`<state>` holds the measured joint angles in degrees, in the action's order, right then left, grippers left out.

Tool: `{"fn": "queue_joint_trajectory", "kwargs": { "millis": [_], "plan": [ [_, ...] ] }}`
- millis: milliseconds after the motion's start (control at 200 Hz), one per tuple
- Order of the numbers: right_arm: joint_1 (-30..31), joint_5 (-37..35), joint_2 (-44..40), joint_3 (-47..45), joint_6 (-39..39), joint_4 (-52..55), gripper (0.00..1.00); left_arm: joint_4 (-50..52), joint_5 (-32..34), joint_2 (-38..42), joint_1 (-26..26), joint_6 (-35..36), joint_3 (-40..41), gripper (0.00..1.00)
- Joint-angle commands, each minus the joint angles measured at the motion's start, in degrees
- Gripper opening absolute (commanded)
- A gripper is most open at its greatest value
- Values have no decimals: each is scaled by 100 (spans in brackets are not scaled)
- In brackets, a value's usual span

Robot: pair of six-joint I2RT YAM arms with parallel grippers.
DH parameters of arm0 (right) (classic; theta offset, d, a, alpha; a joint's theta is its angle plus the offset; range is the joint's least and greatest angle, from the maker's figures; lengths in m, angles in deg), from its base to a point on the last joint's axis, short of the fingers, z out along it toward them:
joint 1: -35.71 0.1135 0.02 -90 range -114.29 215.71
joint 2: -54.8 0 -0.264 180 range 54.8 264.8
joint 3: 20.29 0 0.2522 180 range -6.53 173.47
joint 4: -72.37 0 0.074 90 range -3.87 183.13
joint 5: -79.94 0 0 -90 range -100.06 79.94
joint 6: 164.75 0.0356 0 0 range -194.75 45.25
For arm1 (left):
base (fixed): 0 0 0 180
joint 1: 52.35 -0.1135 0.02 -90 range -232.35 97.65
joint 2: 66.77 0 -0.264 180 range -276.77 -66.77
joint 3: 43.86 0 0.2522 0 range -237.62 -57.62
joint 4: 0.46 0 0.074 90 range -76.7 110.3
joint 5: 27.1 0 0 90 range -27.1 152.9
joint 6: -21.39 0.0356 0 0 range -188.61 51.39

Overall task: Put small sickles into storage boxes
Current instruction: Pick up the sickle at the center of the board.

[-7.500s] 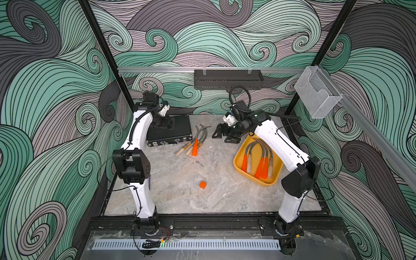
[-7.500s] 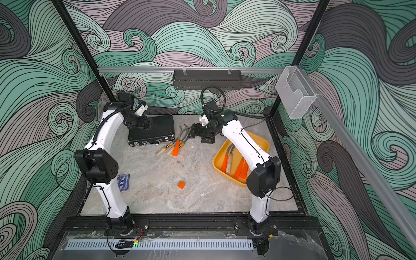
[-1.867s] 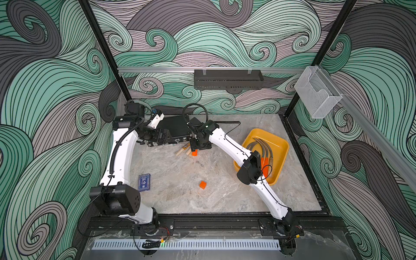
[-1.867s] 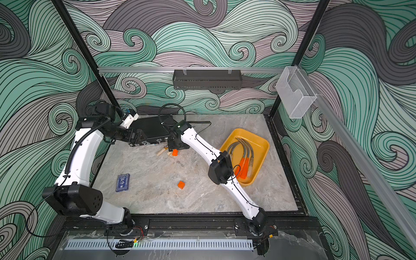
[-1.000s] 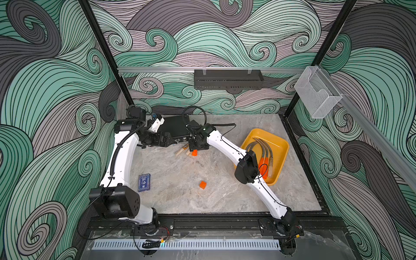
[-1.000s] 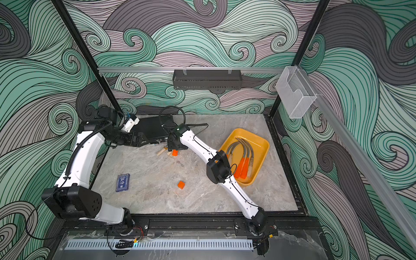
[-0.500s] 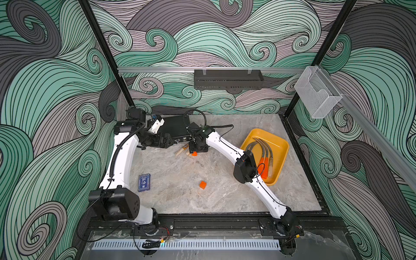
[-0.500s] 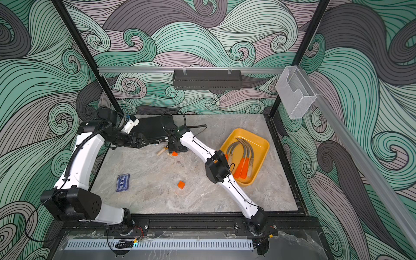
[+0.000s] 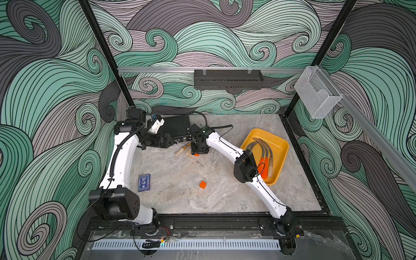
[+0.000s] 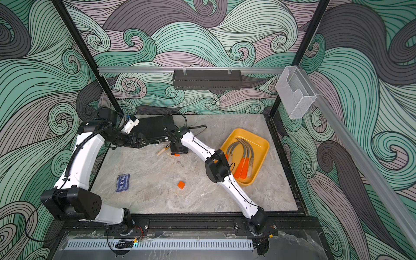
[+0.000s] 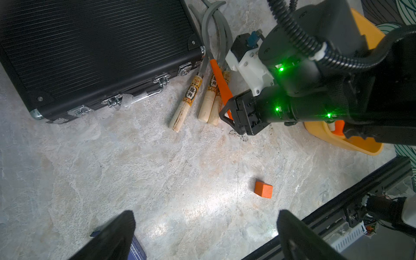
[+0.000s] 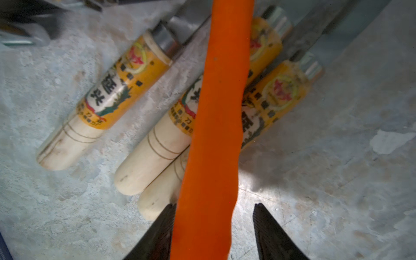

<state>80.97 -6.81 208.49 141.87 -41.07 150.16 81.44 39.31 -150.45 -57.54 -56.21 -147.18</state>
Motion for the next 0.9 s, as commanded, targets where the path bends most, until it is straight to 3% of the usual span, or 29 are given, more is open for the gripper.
{"fn": "queue_joint_trajectory", "kwargs": {
  "millis": [0,891],
  "plan": [
    [-59,49,-76,-58,80,44,54,-22,-31,-64,-51,3,-114,99],
    [-175,482,-152,-44,-71,-16,30,-61,4,1,-54,-34,-123,98]
  ]
}}
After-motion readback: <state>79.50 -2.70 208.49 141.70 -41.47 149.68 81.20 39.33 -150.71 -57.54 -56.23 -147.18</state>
